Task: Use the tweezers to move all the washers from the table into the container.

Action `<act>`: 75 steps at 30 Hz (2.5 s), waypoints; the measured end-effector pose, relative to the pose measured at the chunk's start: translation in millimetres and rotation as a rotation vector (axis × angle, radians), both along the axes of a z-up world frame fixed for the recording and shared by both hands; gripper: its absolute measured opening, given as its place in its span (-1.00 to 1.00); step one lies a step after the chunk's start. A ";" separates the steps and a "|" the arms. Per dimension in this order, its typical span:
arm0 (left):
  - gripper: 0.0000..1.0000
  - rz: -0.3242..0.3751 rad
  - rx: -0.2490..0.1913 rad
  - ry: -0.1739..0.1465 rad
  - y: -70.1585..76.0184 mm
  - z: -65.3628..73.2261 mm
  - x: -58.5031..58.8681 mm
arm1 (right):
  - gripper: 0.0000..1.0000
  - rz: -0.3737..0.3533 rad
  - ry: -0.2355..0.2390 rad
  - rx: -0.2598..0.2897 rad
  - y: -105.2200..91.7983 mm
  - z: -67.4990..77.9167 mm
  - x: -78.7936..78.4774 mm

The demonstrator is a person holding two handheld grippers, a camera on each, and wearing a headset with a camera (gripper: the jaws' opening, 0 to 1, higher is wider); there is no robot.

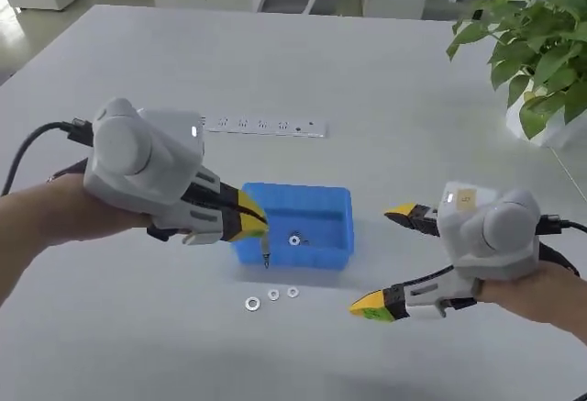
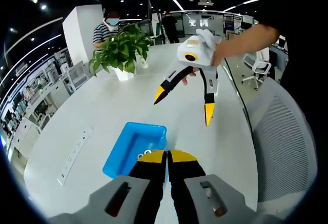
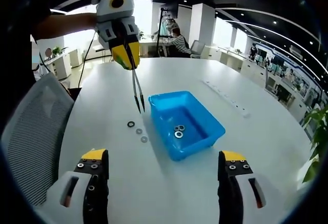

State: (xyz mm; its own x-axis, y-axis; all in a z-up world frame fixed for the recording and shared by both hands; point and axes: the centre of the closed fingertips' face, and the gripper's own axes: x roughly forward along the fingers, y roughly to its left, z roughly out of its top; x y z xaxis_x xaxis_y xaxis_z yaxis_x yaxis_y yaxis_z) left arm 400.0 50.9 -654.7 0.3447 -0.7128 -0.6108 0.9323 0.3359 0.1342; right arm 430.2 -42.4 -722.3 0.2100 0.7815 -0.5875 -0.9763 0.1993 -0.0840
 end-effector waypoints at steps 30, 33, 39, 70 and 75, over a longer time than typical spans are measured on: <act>-0.89 0.004 -0.007 0.053 9.5 -29.8 -27.0 | 1.00 0.001 0.051 -0.022 1.5 -15.1 -20.3; -0.89 0.002 -0.007 0.058 8.9 -31.5 -28.0 | 1.00 0.002 0.056 -0.025 1.2 -16.4 -22.1; -0.89 0.000 -0.004 0.061 7.7 -35.3 -28.8 | 1.00 0.006 0.058 -0.031 1.0 -18.2 -23.5; -0.89 -0.008 -0.003 0.067 6.4 -43.8 -25.9 | 0.92 0.033 0.068 -0.038 2.9 -23.9 -29.9; -0.89 -0.028 -0.002 0.075 5.9 -44.2 -29.7 | 0.87 0.060 0.067 -0.034 8.8 -24.9 -33.6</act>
State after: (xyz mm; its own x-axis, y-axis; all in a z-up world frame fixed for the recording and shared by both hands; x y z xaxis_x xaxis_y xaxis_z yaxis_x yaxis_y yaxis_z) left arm 370.3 56.8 -698.9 0.2779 -0.7228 -0.6327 0.9488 0.3094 0.0632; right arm 396.6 -33.6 -747.1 0.1230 0.7707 -0.6252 -0.9900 0.1388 -0.0237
